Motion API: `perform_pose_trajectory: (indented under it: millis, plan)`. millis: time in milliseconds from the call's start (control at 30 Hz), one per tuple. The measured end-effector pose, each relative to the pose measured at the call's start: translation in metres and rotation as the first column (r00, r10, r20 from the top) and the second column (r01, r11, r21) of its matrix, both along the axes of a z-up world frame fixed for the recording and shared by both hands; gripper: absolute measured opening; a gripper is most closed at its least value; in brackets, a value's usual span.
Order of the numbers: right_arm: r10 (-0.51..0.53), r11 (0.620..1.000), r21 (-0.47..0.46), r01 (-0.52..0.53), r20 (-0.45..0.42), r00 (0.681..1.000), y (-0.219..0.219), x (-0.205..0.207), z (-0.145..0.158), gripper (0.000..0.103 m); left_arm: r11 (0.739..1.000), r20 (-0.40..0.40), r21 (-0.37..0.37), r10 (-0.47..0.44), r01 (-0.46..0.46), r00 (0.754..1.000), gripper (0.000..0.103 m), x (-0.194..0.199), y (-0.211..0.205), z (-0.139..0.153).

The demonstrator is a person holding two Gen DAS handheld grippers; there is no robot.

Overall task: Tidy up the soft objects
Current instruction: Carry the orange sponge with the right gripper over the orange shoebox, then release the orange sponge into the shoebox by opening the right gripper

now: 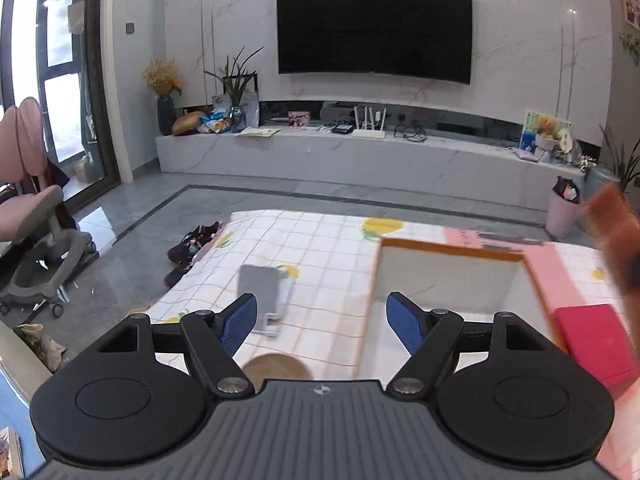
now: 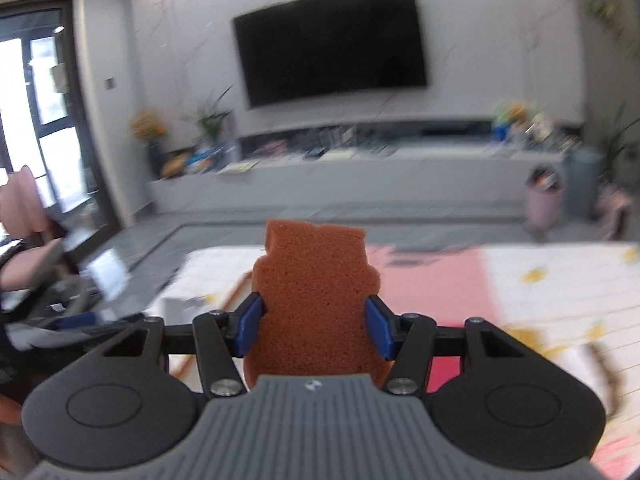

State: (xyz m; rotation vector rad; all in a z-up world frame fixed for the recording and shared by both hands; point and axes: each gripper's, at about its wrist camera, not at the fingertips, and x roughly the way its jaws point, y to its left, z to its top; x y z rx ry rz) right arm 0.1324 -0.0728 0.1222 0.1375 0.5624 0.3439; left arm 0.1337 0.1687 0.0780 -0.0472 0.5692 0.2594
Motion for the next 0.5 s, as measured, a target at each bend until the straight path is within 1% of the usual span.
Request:
perform_pose_trajectory:
  millis: [67, 133, 267, 333, 400, 433, 500]
  plan:
    - [0.041, 0.999, 0.026, -0.039, -0.057, 0.998, 0.026, 0.015, -0.017, 0.055, 1.0, -0.023, -0.023, -0.004, 0.003, 1.0, 0.085, 0.002, 0.009, -0.005]
    - [0.057, 0.998, 0.005, -0.057, -0.094, 0.994, 0.052, 0.029, -0.037, 0.055, 0.999, -0.03, -0.039, -0.027, 0.025, 0.999, 0.085, 0.002, 0.014, -0.008]
    - [0.073, 0.995, -0.053, -0.083, -0.174, 0.982, 0.095, 0.056, -0.079, 0.055, 0.997, -0.013, -0.022, -0.071, 0.071, 0.997, 0.085, -0.001, 0.017, -0.008]
    - [0.073, 0.993, -0.077, -0.092, -0.223, 0.972, 0.109, 0.066, -0.1, 0.055, 0.997, -0.02, -0.026, -0.068, 0.068, 0.997, 0.085, 0.002, 0.017, -0.011]
    - [0.049, 0.991, -0.107, -0.08, -0.267, 0.963, 0.115, 0.072, -0.12, 0.055, 0.997, -0.046, -0.03, -0.077, 0.076, 0.996, 0.085, 0.006, 0.016, -0.017]
    - [0.03, 0.991, -0.118, -0.067, -0.291, 0.956, 0.119, 0.075, -0.128, 0.055, 0.996, -0.056, -0.026, -0.085, 0.083, 0.995, 0.085, 0.008, 0.014, -0.019]
    - [0.027, 0.99, -0.123, -0.073, -0.342, 0.939, 0.126, 0.078, -0.142, 0.055, 0.997, -0.068, -0.008, -0.082, 0.082, 0.994, 0.085, 0.01, 0.013, -0.024]
